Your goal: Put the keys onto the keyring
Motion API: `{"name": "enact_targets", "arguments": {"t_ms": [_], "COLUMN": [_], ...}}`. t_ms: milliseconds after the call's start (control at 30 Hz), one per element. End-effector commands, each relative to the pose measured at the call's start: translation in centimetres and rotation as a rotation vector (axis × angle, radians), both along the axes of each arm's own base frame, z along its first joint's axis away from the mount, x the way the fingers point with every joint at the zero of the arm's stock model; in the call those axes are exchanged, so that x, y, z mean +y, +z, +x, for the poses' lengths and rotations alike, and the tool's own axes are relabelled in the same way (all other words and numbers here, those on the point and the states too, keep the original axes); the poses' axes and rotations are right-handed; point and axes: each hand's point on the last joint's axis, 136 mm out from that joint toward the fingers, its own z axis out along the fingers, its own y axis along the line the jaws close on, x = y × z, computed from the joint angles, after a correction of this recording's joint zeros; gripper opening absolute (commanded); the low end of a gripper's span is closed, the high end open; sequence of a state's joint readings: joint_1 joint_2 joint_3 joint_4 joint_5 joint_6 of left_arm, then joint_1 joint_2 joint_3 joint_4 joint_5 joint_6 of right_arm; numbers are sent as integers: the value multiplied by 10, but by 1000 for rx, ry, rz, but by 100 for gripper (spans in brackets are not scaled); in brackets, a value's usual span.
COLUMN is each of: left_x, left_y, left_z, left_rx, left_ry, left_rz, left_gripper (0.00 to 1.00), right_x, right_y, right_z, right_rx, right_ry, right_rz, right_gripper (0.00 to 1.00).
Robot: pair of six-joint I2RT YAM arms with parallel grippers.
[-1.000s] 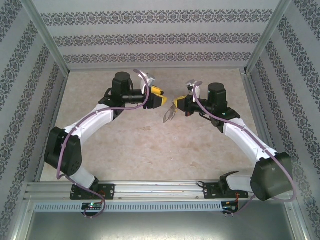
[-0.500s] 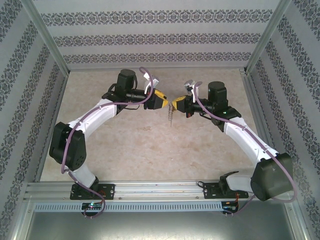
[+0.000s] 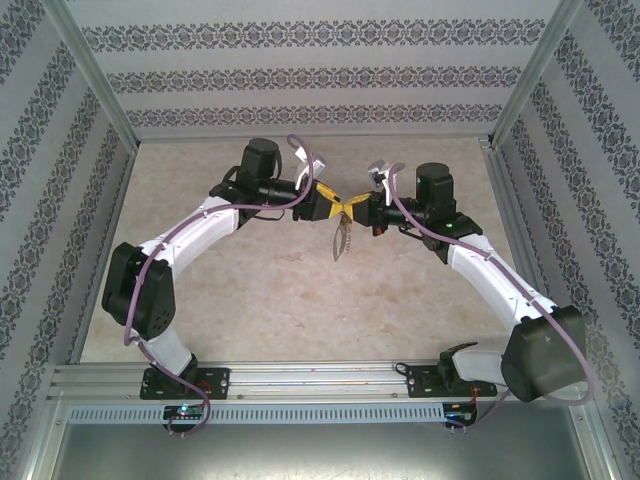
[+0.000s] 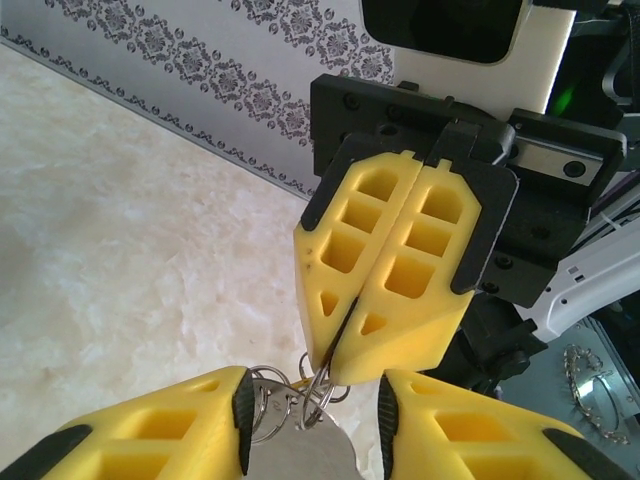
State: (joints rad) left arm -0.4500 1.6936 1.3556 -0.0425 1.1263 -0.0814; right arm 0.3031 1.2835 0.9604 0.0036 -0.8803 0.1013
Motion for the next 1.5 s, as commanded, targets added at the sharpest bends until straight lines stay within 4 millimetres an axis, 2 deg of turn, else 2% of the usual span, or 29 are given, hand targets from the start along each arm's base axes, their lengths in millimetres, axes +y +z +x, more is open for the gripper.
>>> {"name": "enact_targets", "arguments": {"t_ms": [0, 300, 433, 533, 1467], "left_x": [-8, -8, -7, -7, -14], "left_y": [3, -1, -1, -1, 4], "left_z": [-6, -11, -14, -16, -16], "left_rx": [-8, 2, 6, 9, -1], "left_ry": [-48, -66, -75, -84, -93], "left_rz": [-9, -10, -15, -19, -60], "left_gripper": [37, 35, 27, 25, 20], "right_x": [2, -1, -2, -3, -4], "right_y": [24, 21, 20, 19, 18], "right_z": [1, 4, 5, 6, 6], "right_rx": [-70, -67, -63, -62, -50], "right_ry": [23, 2, -3, -8, -5], "right_rz": [37, 31, 31, 32, 46], "right_gripper": [0, 0, 0, 0, 0]}}
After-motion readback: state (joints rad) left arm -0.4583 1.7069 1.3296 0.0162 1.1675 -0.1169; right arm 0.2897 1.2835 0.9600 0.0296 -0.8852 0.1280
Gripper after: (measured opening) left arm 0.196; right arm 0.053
